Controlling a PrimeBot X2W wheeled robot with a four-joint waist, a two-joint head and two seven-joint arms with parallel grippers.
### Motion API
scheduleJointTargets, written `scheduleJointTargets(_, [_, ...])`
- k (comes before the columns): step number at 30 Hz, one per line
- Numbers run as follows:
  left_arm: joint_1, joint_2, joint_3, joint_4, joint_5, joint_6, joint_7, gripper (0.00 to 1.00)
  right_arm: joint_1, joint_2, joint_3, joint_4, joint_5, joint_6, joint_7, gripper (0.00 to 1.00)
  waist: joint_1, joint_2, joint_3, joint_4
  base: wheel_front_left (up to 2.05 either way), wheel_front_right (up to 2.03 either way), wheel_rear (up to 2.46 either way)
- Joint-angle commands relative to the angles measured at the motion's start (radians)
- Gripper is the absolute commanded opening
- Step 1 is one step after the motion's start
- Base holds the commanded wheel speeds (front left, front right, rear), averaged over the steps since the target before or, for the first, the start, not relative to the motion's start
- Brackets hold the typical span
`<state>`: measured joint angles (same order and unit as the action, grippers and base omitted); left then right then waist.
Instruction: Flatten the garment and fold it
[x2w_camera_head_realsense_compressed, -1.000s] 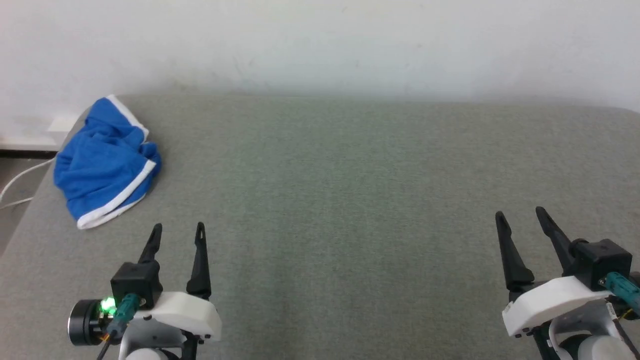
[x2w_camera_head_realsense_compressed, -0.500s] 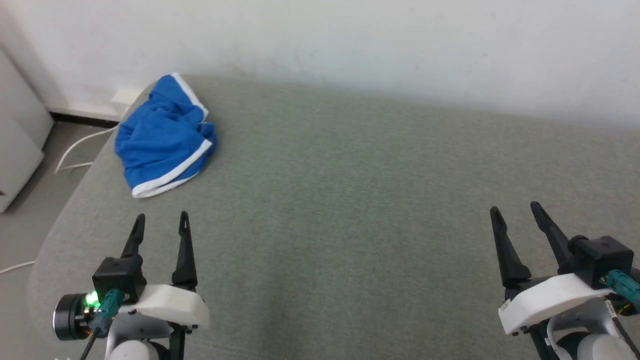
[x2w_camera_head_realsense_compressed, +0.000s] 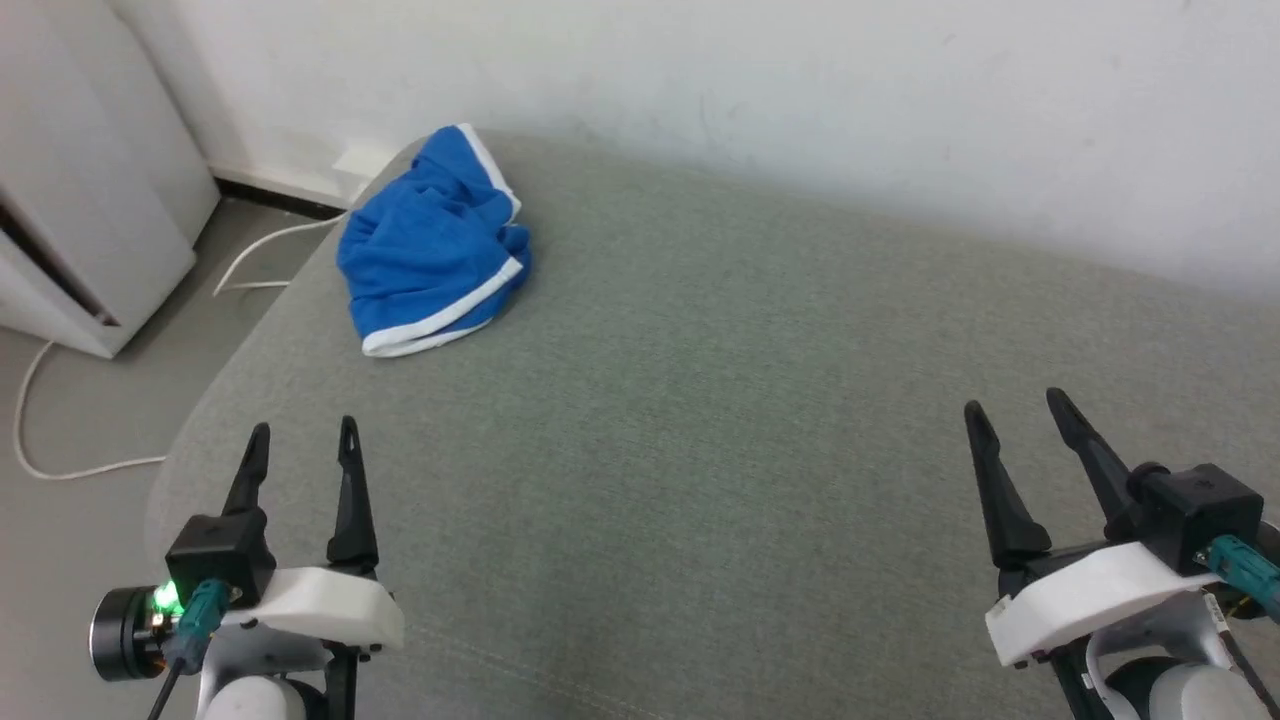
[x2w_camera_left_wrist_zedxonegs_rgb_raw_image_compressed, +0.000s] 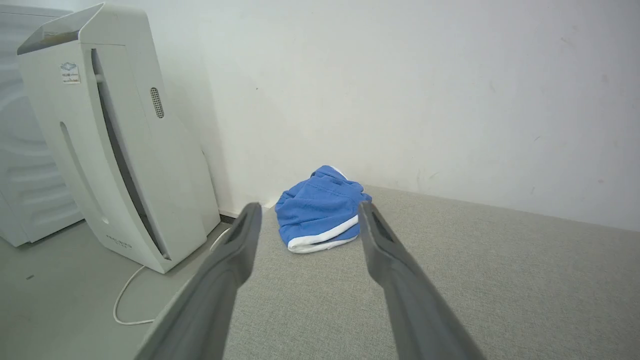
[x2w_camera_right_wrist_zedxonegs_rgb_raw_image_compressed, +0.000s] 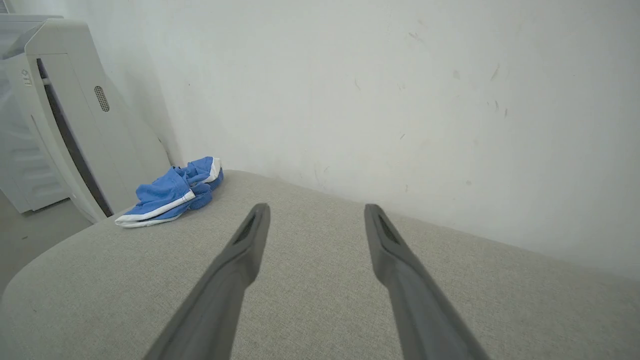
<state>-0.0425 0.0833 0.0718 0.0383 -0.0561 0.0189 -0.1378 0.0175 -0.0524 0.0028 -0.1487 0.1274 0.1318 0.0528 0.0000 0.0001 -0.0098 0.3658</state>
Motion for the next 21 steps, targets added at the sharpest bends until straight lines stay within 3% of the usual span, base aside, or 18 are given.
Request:
scheduleJointTargets(1, [-0.012, 0.006, 0.007, 0.005, -0.002, 0.002, -0.010, 1.00, 0.000, 0.001, 0.003, -0.011, 0.006, -0.001, 0.004, 1.00, 0.0000, -0.0001, -0.001, 0.019, 0.00, 0.00, 0.00])
scheduleJointTargets(21, [-0.096, 0.019, 0.014, 0.041, -0.009, -0.007, -0.051, 1.00, -0.009, 0.001, 0.042, -0.123, -0.034, -0.001, 0.079, 1.00, 0.0000, -0.0001, 0.052, 0.102, 0.00, 0.00, 0.00])
